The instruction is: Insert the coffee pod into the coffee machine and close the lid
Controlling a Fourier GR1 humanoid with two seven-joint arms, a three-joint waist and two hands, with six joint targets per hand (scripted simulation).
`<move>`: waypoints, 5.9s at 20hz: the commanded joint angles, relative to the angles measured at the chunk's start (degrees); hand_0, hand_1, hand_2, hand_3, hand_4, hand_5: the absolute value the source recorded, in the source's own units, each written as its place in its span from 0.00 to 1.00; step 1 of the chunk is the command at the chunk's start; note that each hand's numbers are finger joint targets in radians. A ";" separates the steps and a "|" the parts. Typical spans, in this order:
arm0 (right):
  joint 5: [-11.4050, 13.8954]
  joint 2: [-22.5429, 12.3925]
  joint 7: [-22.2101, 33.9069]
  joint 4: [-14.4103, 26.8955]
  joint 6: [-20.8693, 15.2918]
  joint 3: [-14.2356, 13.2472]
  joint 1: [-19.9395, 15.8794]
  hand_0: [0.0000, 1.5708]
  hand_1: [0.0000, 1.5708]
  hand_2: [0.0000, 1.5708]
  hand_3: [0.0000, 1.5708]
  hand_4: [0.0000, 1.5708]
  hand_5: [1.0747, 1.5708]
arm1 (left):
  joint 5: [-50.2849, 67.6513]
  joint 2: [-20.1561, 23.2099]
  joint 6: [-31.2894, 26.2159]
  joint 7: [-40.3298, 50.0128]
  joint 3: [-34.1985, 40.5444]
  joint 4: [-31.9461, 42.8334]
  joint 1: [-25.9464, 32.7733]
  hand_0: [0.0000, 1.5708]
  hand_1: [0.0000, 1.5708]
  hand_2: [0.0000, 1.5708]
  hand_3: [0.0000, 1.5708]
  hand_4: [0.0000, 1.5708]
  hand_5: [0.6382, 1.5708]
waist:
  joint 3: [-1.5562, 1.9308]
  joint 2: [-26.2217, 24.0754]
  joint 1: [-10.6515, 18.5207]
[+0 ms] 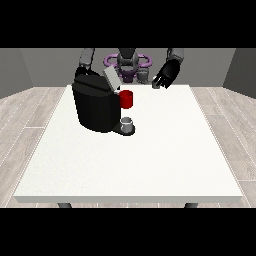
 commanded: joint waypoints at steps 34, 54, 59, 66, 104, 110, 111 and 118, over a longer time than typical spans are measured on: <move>0.10 -1.71 1.67 -6.88 -0.60 -0.65 -10.18 0.00 0.00 0.00 0.00 0.10 1.00 | 2.25 4.01 -3.38 10.08 9.84 5.99 -26.07 0.76 0.76 0.80 0.78 0.30 1.00 | -0.03 14.62 -11.29; -1.40 -4.30 0.16 -4.17 0.53 -3.51 -12.01 0.00 0.00 0.00 0.00 0.00 1.00 | 1.79 4.57 -3.48 8.98 10.09 6.58 -29.55 0.77 0.77 0.79 0.76 0.23 1.00 | 0.00 16.15 -10.20; -1.55 -2.70 -0.19 -5.16 -1.12 -3.45 -13.07 0.00 0.00 0.00 0.00 0.00 1.00 | 1.12 5.51 -1.76 5.93 9.90 6.83 -29.25 0.77 0.77 0.78 0.75 0.23 1.00 | -0.02 18.12 -10.28; -1.46 -3.84 0.20 -7.11 -0.27 -3.24 -12.67 0.00 0.00 0.00 0.00 0.00 1.00 | -3.40 7.20 2.83 4.36 7.13 7.25 -27.17 0.77 0.77 0.78 0.70 0.00 1.00 | -0.03 19.02 -12.11; 1.23 -1.56 1.44 -6.95 -3.52 -1.30 -14.52 0.00 0.00 0.00 0.00 0.11 1.00 | -8.35 12.76 10.35 -4.50 7.83 8.63 -29.62 0.00 0.00 0.37 0.29 0.00 1.00 | -0.02 22.71 -11.79; 0.69 -2.12 2.67 -8.10 -1.61 -0.75 -13.46 0.00 0.00 0.00 0.00 0.00 1.00 | -8.66 11.17 10.92 -4.09 7.77 9.60 -28.01 0.00 0.00 0.27 0.21 0.00 1.00 | -0.01 20.08 -12.13; -0.78 -3.42 1.82 -6.49 0.20 -2.04 -11.82 0.00 0.00 0.00 0.00 0.00 1.00 | -8.59 10.20 9.58 -3.45 7.23 9.05 -27.02 0.00 0.00 0.23 0.16 0.00 1.00 | 0.00 17.88 -11.14; -0.56 -1.58 -0.22 -4.91 -0.02 -0.92 -4.22 0.00 0.00 0.00 0.00 0.00 1.00 | -6.65 5.32 7.21 -0.63 7.79 9.57 -20.94 0.00 0.00 0.00 0.03 0.00 1.00 | -0.01 8.76 -7.13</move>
